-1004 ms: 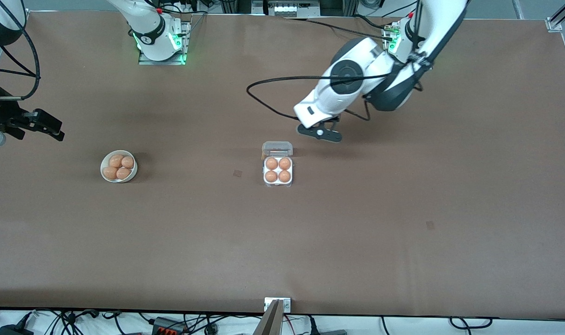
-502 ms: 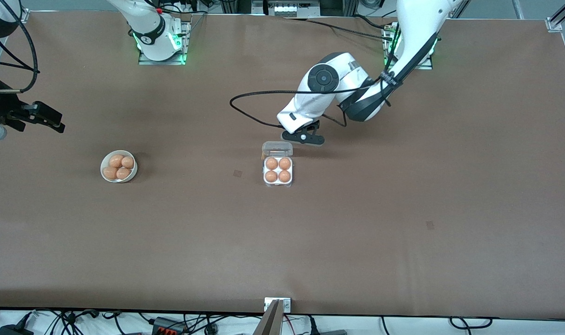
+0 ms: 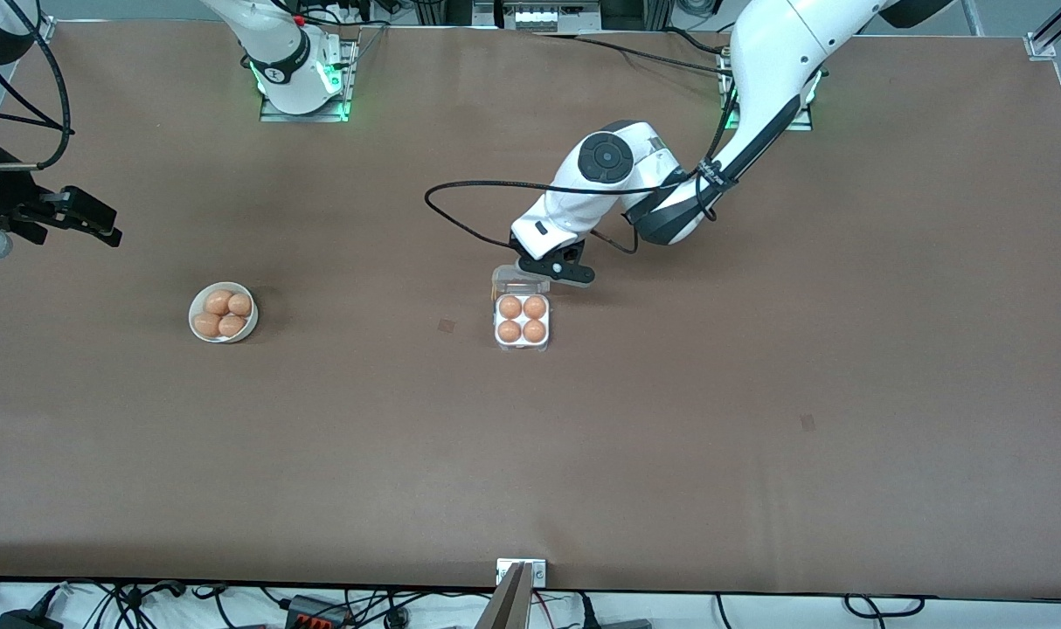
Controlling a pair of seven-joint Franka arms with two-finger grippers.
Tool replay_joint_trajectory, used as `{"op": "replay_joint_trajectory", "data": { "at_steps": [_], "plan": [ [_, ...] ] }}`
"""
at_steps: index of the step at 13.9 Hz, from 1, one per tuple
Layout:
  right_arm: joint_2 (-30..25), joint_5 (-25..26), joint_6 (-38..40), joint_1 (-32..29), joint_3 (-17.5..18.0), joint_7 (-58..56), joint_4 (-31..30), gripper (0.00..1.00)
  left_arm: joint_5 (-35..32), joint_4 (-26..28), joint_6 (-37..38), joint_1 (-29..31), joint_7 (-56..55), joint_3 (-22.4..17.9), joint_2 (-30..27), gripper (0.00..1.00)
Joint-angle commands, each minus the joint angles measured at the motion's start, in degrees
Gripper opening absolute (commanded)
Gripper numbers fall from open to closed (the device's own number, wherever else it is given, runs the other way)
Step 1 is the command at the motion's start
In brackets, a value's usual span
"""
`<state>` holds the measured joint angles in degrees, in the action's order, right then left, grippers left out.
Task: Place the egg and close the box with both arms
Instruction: 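Move the left gripper down to the carton's open lid, then push the carton lid shut over the eggs with the left gripper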
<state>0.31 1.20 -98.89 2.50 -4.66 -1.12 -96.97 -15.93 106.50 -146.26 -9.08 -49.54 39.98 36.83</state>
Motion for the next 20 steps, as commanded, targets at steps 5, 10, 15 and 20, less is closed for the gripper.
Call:
{"op": "replay_joint_trajectory", "data": {
  "at_steps": [5,10,15,20],
  "plan": [
    [-0.49,-0.06,0.28,-0.12,0.18,-0.11,0.20,1.00,-10.68,-1.38,-5.15,-0.50,-2.05,-1.91,0.70,0.01],
    [-0.13,-0.06,-0.43,-0.30,0.09,-0.03,1.52,1.00,-13.43,-3.05,-7.99,-0.42,-2.05,-3.59,0.78,0.01],
    [0.04,-0.06,-0.25,-0.12,0.27,-0.03,1.61,1.00,-13.60,-3.57,5.67,2.92,-0.21,-2.01,-3.69,0.01],
    [0.04,-0.14,-0.34,-2.31,1.84,-0.11,1.61,1.00,-12.99,-11.56,39.21,2.75,6.80,0.97,-6.16,0.01]
  ]
}}
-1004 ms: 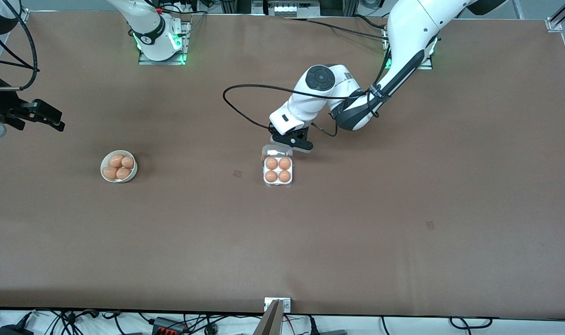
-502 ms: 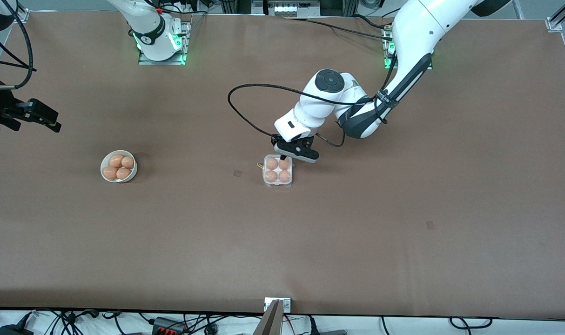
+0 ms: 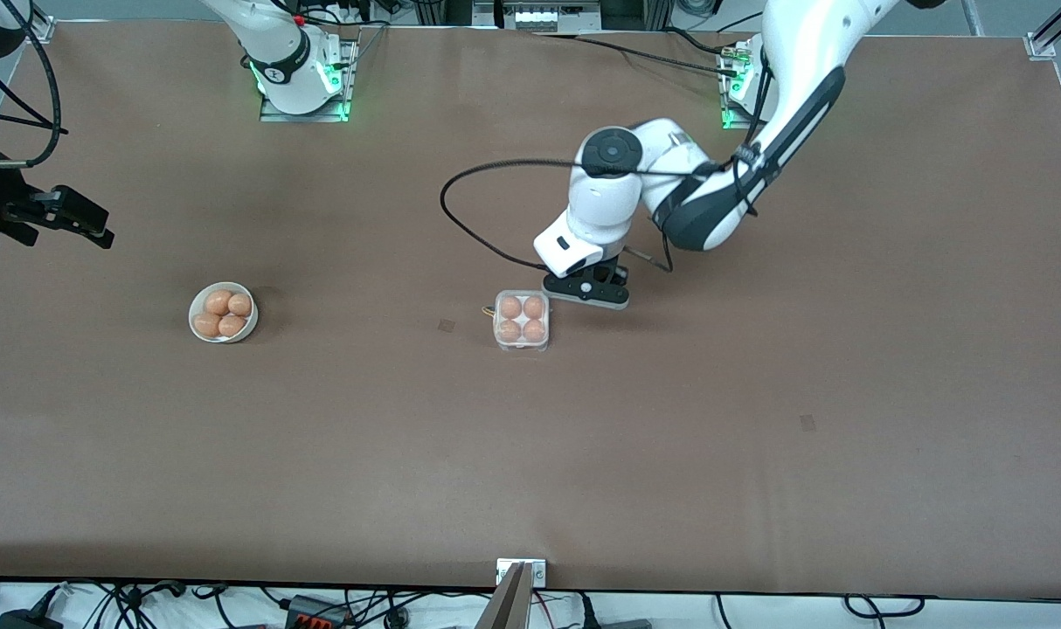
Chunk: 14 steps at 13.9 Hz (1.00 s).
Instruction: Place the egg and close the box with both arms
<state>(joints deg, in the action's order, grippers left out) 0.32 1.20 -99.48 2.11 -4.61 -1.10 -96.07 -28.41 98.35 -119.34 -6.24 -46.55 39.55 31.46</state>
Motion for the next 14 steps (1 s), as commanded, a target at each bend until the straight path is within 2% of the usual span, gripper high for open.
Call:
{"op": "replay_joint_trajectory", "data": {
  "at_steps": [1,3,5,7,9,10,12,14],
  "plan": [
    [0.03,-0.14,0.25,-2.37,2.40,-0.22,0.71,1.00,-0.51,-4.64,18.38,-0.01,6.97,1.67,-0.79,0.01],
    [0.03,-0.14,0.52,-2.37,2.50,-0.31,0.71,1.00,0.19,-7.36,26.93,0.87,13.30,1.67,-1.83,0.01],
    [0.03,-0.06,0.69,-2.20,2.41,-0.31,0.71,1.00,3.87,-11.58,33.27,4.90,18.93,1.85,-2.71,0.01],
    [-0.06,-0.05,0.87,-2.20,2.41,0.05,0.71,1.00,4.50,-12.30,34.70,8.85,23.84,1.67,-5.52,0.03],
    [-0.14,-0.05,0.96,-2.20,2.32,-0.48,0.71,1.00,5.38,-12.30,35.58,13.43,29.13,2.46,-7.72,0.11],
    [-0.23,-0.05,1.57,-2.03,2.41,-0.57,0.71,1.00,5.56,-12.30,36.02,15.18,29.58,2.64,-8.17,0.33],
    [-0.23,-0.05,2.62,-1.85,2.41,-0.66,0.71,1.00,6.43,-12.56,38.04,17.82,30.46,3.33,-9.13,1.00],
    [-0.14,-0.05,2.63,-1.85,2.41,-0.05,0.62,1.00,10.02,-15.19,38.22,19.07,32.91,2.56,-11.23,1.00]
  ]
}}
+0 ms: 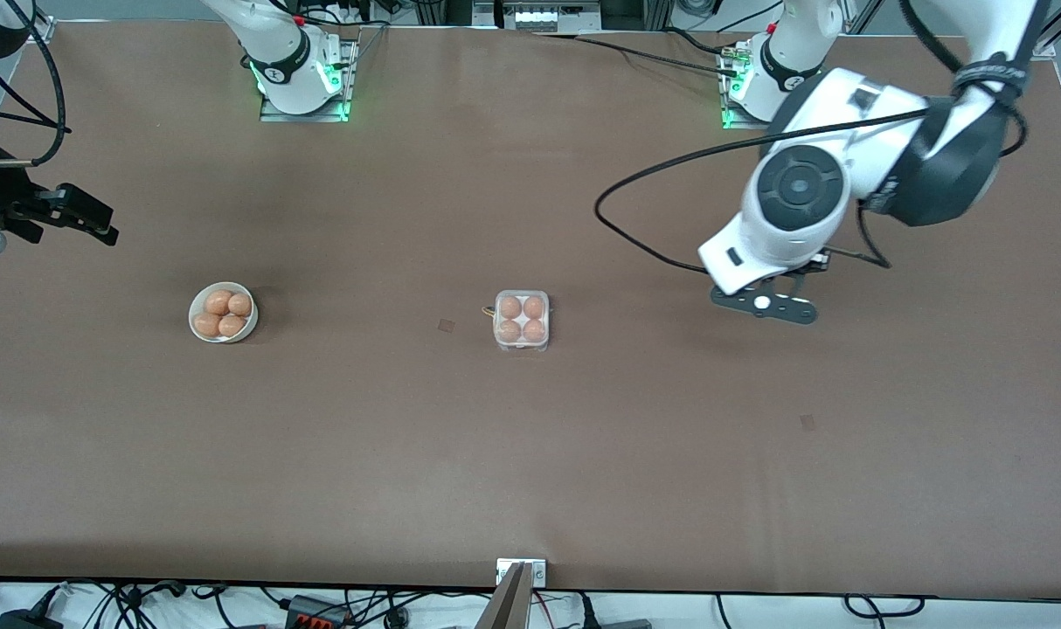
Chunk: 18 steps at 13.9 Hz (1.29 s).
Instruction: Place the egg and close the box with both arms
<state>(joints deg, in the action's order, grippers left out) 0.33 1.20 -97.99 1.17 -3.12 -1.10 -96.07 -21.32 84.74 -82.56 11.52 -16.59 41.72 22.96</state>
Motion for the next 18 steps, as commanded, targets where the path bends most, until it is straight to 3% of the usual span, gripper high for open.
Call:
{"op": "replay_joint_trajectory", "data": {
  "at_steps": [1,5,9,13,18],
  "plan": [
    [-0.16,-0.05,1.14,-1.08,0.84,-0.04,0.62,1.00,4.43,-1.59,1.43,1.48,5.93,-0.84,-3.96,1.00],
    [-0.16,-0.05,0.96,-1.08,0.75,0.13,0.62,1.00,18.47,-0.02,1.35,-3.06,13.69,-18.03,-13.18,1.00],
    [-0.24,-0.05,0.70,-0.99,0.84,0.13,0.71,1.00,21.75,7.52,-3.64,-9.84,13.25,-32.72,-22.67,1.00],
    [-0.24,-0.23,0.44,-0.99,0.84,0.40,0.62,1.00,21.32,14.57,-15.08,-13.08,13.25,-36.26,-27.52,1.00],
    [-0.33,-0.49,0.88,-0.99,0.84,0.40,0.62,1.00,19.73,13.35,-9.21,-16.36,13.07,-40.49,-27.62,1.00]
  ]
}}
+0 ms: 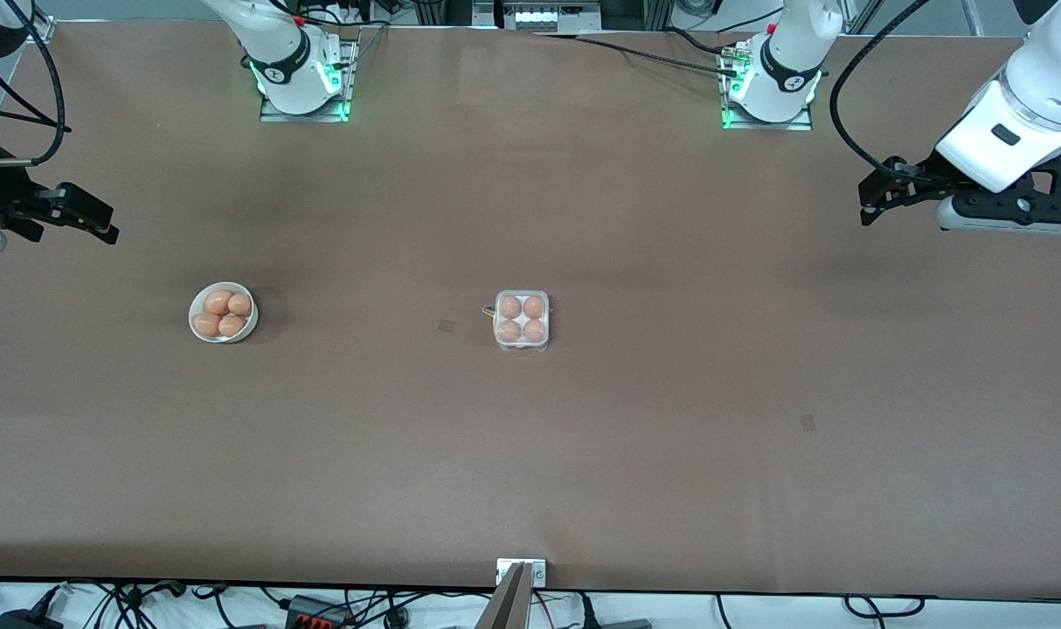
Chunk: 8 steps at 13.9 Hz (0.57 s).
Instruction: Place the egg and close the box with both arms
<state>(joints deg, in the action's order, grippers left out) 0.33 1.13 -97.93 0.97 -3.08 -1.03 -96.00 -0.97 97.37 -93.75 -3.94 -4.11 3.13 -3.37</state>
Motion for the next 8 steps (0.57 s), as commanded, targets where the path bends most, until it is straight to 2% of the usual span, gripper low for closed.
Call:
{"op": "replay_joint_trajectory", "data": {
  "at_steps": [1,8],
  "plan": [
    [-0.33,-0.43,0.99,-0.79,0.79,0.32,0.55,1.00,-0.43,-1.37,2.43,-0.81,0.42,-1.64,-0.33,1.00],
    [-0.33,-0.43,1.78,-0.70,0.88,0.24,0.38,1.00,-0.61,-2.54,2.52,-1.25,0.42,-1.11,0.56,1.00]
  ]
}}
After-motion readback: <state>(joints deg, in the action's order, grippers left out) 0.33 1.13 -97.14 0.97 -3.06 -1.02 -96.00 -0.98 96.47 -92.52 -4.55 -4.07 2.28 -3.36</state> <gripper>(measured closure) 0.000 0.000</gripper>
